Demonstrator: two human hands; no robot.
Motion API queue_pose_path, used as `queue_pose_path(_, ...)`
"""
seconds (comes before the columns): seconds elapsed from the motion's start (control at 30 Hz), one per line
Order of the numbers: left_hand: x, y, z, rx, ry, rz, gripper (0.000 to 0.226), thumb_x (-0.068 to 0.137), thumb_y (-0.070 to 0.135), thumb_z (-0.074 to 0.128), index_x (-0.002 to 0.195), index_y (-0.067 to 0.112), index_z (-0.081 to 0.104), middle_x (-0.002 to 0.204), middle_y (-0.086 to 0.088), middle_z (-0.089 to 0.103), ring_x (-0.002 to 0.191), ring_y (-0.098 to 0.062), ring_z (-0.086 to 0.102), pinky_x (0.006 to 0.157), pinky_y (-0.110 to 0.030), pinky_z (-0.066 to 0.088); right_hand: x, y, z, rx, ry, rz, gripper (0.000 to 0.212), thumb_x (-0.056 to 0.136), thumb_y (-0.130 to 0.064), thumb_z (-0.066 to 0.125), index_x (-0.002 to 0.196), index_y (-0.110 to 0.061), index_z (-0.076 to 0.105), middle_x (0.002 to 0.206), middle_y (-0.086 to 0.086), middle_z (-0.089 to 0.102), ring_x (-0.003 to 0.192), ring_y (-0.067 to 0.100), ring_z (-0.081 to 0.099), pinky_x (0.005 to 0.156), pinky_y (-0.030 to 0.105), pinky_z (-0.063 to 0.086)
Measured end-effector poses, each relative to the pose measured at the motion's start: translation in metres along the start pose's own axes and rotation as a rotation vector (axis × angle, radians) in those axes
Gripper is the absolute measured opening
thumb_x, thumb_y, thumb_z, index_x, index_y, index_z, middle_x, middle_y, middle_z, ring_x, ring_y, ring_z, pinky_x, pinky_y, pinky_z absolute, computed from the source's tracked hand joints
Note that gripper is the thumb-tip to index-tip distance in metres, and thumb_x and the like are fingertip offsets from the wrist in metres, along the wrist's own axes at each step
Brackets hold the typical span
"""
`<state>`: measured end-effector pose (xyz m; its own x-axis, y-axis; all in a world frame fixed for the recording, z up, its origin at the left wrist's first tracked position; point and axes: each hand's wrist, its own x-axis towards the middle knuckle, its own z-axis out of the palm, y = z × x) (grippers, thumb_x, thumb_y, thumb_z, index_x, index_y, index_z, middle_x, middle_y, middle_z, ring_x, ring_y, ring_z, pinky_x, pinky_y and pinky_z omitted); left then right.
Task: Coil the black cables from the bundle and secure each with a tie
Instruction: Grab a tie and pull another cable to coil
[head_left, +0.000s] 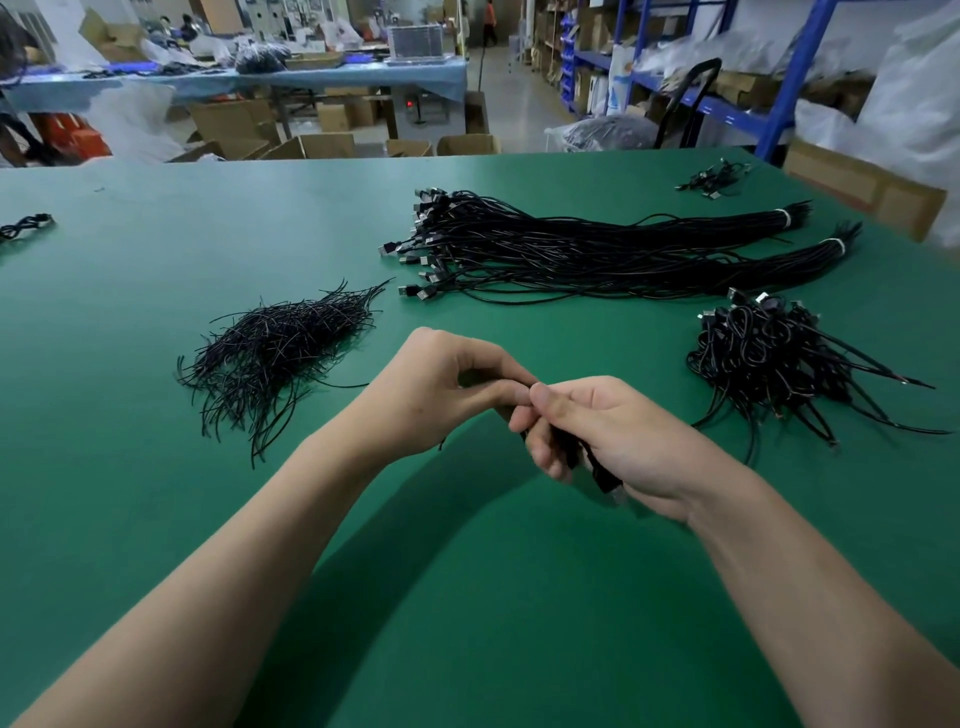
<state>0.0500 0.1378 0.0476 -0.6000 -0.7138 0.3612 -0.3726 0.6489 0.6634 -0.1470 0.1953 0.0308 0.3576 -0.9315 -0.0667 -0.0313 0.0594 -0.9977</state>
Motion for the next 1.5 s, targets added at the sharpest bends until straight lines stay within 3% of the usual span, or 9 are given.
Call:
queue_pose_path(0.3, -0.004, 0.005, 0.010, 0.220, 0.275, 0.223, 0.009, 0.094, 0.008, 0.070, 0.096, 0.010, 0.079, 0.082, 0.003, 0.075, 0.076, -0.006, 0.069, 0.074, -0.017, 0.052, 0.003, 0.003, 0.017, -0.337, 0.466, -0.333, 0.019, 0.098, -0.024, 0.064, 0.085, -0.018, 0.076, 0.072, -0.002, 0.075, 0.065, 0.013, 0.072, 0.063, 0.020, 0.055)
queue_pose_path(0.47, -0.004, 0.008, 0.012, 0.250, 0.382, 0.306, 0.011, 0.095, 0.011, 0.069, 0.096, 0.006, 0.078, 0.086, 0.000, 0.074, 0.077, -0.012, 0.067, 0.073, -0.025, 0.054, 0.001, 0.002, 0.010, -0.102, 0.574, -0.382, 0.008, 0.081, -0.024, 0.083, 0.079, -0.020, 0.077, 0.072, 0.001, 0.076, 0.066, 0.015, 0.073, 0.063, 0.020, 0.055)
queue_pose_path(0.6, -0.009, 0.004, 0.012, 0.278, 0.331, 0.301, 0.012, 0.095, 0.012, 0.068, 0.096, 0.006, 0.078, 0.086, -0.002, 0.073, 0.075, -0.017, 0.066, 0.071, -0.032, 0.054, 0.004, 0.010, -0.001, -0.166, 0.447, -0.202, 0.023, 0.078, -0.044, 0.080, 0.086, -0.023, 0.075, 0.081, -0.010, 0.074, 0.076, 0.005, 0.066, 0.075, 0.017, 0.047)
queue_pose_path(0.73, -0.008, 0.010, 0.009, 0.206, 0.327, 0.326, 0.009, 0.095, 0.010, 0.069, 0.094, 0.007, 0.078, 0.086, 0.000, 0.073, 0.076, -0.015, 0.066, 0.072, -0.030, 0.054, 0.000, 0.008, -0.010, 0.163, -0.074, 0.066, 0.066, 0.086, -0.063, 0.058, 0.128, -0.012, 0.062, 0.124, 0.012, 0.070, 0.115, 0.026, 0.068, 0.094, 0.037, 0.055)
queue_pose_path(0.83, -0.009, 0.014, 0.009, 0.189, 0.321, 0.354, 0.009, 0.094, 0.010, 0.070, 0.094, 0.007, 0.078, 0.087, 0.001, 0.073, 0.075, -0.014, 0.066, 0.072, -0.025, 0.053, -0.005, 0.005, -0.012, 0.208, -0.256, 0.114, 0.065, 0.089, -0.063, 0.050, 0.117, -0.007, 0.069, 0.097, 0.014, 0.072, 0.084, 0.028, 0.069, 0.074, 0.032, 0.055)
queue_pose_path(0.97, -0.011, 0.012, 0.006, 0.222, 0.294, 0.386, 0.009, 0.095, 0.011, 0.070, 0.096, 0.007, 0.078, 0.089, 0.002, 0.073, 0.077, -0.013, 0.066, 0.074, -0.024, 0.052, -0.005, 0.007, -0.013, 0.239, -0.197, 0.116, 0.042, 0.092, -0.055, 0.053, 0.083, -0.015, 0.064, 0.062, -0.002, 0.041, 0.052, 0.011, 0.038, 0.052, 0.020, 0.035)
queue_pose_path(1.17, -0.023, 0.004, 0.000, 0.290, 0.103, 0.262, 0.013, 0.099, 0.018, 0.066, 0.103, 0.012, 0.077, 0.091, 0.004, 0.073, 0.080, -0.012, 0.067, 0.076, -0.031, 0.053, -0.005, 0.005, -0.002, -0.266, -0.061, -0.039, 0.042, 0.099, -0.047, 0.047, 0.070, -0.017, 0.049, 0.054, -0.008, 0.033, 0.049, 0.009, 0.025, 0.046, 0.020, 0.022)
queue_pose_path(1.33, -0.020, 0.012, -0.001, 0.372, -0.283, -0.096, 0.033, 0.105, 0.048, 0.036, 0.104, 0.030, 0.064, 0.087, 0.015, 0.067, 0.081, -0.003, 0.062, 0.082, -0.031, 0.050, -0.002, -0.009, 0.005, -1.264, 0.130, -0.068, 0.039, 0.099, -0.055, 0.047, 0.088, -0.021, 0.062, 0.072, -0.002, 0.060, 0.072, 0.022, 0.056, 0.066, 0.039, 0.046)
queue_pose_path(1.5, -0.025, 0.009, 0.013, 0.078, -0.366, -0.250, 0.037, 0.108, 0.041, 0.034, 0.082, 0.026, 0.055, 0.071, 0.010, 0.055, 0.065, -0.006, 0.048, 0.067, -0.018, 0.041, 0.000, -0.027, 0.001, -1.402, 0.021, -0.104, 0.040, 0.095, -0.060, 0.050, 0.086, -0.024, 0.063, 0.068, -0.006, 0.056, 0.071, 0.017, 0.055, 0.060, 0.028, 0.040)
